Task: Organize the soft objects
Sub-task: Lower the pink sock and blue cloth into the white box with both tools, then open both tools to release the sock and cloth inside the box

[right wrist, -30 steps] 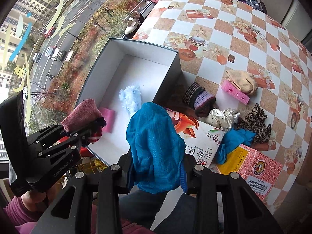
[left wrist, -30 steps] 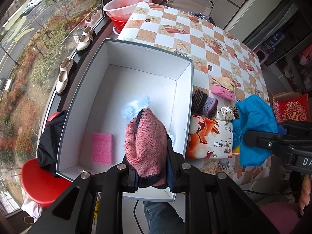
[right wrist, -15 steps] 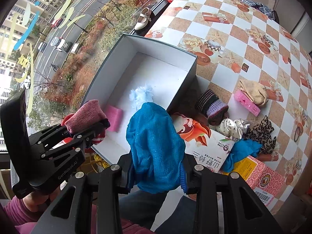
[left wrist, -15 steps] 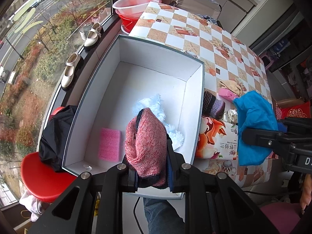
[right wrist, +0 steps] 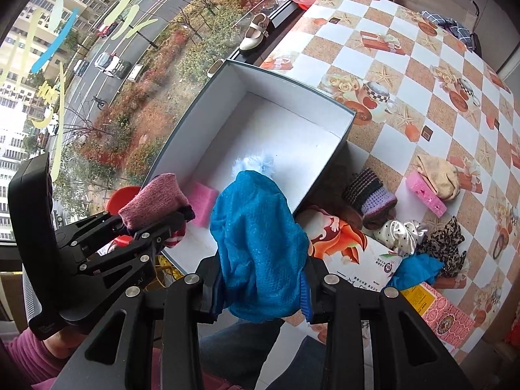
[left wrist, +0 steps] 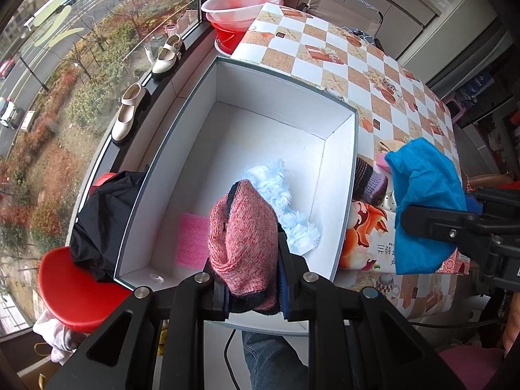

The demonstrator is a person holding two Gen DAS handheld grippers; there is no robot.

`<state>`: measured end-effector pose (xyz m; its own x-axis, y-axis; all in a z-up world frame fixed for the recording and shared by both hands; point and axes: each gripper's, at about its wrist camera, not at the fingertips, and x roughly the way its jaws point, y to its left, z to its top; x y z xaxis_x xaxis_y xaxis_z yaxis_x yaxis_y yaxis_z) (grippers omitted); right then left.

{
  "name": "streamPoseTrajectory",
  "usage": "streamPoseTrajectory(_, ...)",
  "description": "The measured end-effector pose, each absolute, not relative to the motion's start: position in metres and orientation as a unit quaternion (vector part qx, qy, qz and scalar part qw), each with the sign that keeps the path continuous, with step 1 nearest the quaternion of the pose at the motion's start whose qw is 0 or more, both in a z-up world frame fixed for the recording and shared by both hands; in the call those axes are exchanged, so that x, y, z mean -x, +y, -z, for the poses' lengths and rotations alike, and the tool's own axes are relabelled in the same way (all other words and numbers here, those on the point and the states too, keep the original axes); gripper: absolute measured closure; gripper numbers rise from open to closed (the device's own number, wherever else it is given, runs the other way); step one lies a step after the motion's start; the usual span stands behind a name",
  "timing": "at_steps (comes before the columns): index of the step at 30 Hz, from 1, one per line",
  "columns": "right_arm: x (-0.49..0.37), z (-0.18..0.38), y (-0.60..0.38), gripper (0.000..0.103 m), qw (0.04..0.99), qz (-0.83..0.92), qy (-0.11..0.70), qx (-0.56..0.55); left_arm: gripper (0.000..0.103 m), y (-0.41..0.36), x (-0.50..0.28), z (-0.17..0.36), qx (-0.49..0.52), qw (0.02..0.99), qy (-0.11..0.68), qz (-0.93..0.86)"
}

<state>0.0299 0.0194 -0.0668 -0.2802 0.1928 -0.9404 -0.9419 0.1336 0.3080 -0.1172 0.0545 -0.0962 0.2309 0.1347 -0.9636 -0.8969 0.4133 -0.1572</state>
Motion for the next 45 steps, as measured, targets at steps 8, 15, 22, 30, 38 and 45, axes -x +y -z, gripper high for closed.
streamPoseTrajectory(8, -0.01, 0.068, 0.049, 0.066, 0.484, -0.586, 0.548, 0.349, 0.079, 0.074, 0.123, 0.106, 0.398, 0.661, 0.494, -0.401)
streamPoseTrajectory(15, -0.005, 0.076, 0.066, 0.066, 0.48, -0.587, 0.546, 0.357, 0.079, 0.088, 0.119, 0.11, 0.399, 0.655, 0.495, -0.409)
streamPoseTrajectory(22, -0.017, 0.086, 0.082, 0.066, 0.491, -0.573, 0.551, 0.356, 0.079, 0.106, 0.106, 0.121, 0.396, 0.649, 0.504, -0.411)
streamPoseTrajectory(30, -0.027, 0.103, 0.097, 0.066, 0.498, -0.557, 0.559, 0.359, 0.078, 0.126, 0.09, 0.138, 0.396, 0.638, 0.516, -0.413)
streamPoseTrajectory(38, -0.037, 0.115, 0.107, 0.066, 0.5, -0.55, 0.571, 0.349, 0.077, 0.14, 0.08, 0.148, 0.391, 0.632, 0.526, -0.414)
streamPoseTrajectory(45, -0.042, 0.119, 0.111, 0.066, 0.503, -0.549, 0.573, 0.343, 0.076, 0.142, 0.077, 0.152, 0.387, 0.63, 0.531, -0.415)
